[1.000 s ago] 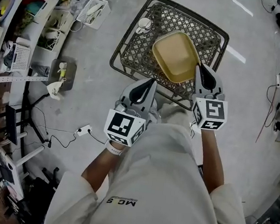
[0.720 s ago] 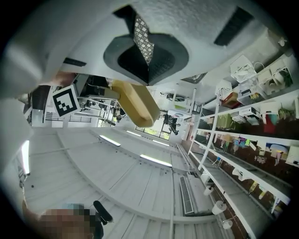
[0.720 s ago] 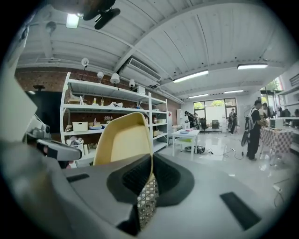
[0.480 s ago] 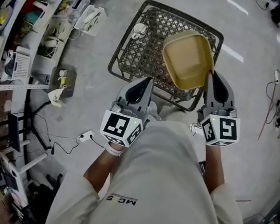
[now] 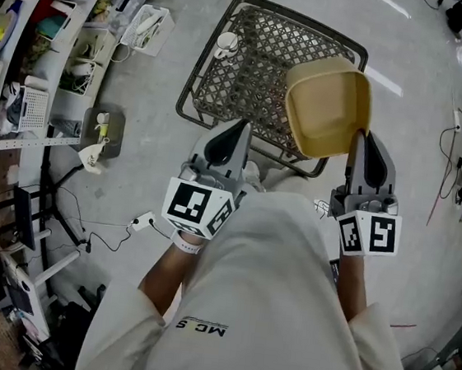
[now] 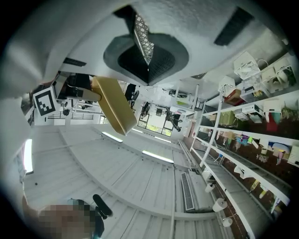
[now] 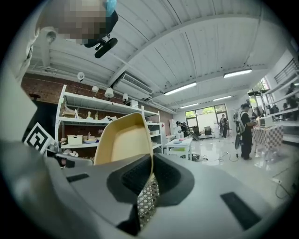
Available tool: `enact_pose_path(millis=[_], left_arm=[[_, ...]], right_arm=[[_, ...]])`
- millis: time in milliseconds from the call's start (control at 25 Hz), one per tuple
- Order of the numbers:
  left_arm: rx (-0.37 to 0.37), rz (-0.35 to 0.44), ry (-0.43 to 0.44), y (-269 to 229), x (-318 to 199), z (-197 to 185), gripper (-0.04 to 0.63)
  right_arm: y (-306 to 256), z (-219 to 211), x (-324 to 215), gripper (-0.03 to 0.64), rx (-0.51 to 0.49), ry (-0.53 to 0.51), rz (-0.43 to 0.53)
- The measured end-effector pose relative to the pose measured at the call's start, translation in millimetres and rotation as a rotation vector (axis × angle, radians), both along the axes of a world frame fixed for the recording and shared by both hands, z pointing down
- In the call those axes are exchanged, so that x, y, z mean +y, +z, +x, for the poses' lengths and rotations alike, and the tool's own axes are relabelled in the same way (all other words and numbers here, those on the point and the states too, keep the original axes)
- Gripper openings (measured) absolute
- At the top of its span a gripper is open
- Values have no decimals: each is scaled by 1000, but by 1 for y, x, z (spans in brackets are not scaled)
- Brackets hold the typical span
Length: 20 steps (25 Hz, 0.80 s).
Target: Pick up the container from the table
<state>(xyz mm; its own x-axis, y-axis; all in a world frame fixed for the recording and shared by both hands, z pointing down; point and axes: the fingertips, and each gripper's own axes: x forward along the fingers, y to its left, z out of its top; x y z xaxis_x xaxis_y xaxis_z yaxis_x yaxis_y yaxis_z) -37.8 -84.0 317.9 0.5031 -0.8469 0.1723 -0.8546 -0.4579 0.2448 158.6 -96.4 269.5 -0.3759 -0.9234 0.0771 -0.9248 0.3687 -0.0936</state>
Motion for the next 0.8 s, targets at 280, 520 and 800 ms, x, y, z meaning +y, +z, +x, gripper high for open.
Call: enact_pose_path(millis=[280, 520, 800], left_arm=[[-3, -3, -1, -1, 1, -1, 20], [-7, -6, 4, -1, 2, 3, 20], [-2, -12, 4, -1, 2, 2, 20]], right_arm=[[6, 5, 1, 31, 23, 10, 1], [11, 3, 2, 31, 24, 1, -15], [15, 0, 0, 31, 22, -10, -29]])
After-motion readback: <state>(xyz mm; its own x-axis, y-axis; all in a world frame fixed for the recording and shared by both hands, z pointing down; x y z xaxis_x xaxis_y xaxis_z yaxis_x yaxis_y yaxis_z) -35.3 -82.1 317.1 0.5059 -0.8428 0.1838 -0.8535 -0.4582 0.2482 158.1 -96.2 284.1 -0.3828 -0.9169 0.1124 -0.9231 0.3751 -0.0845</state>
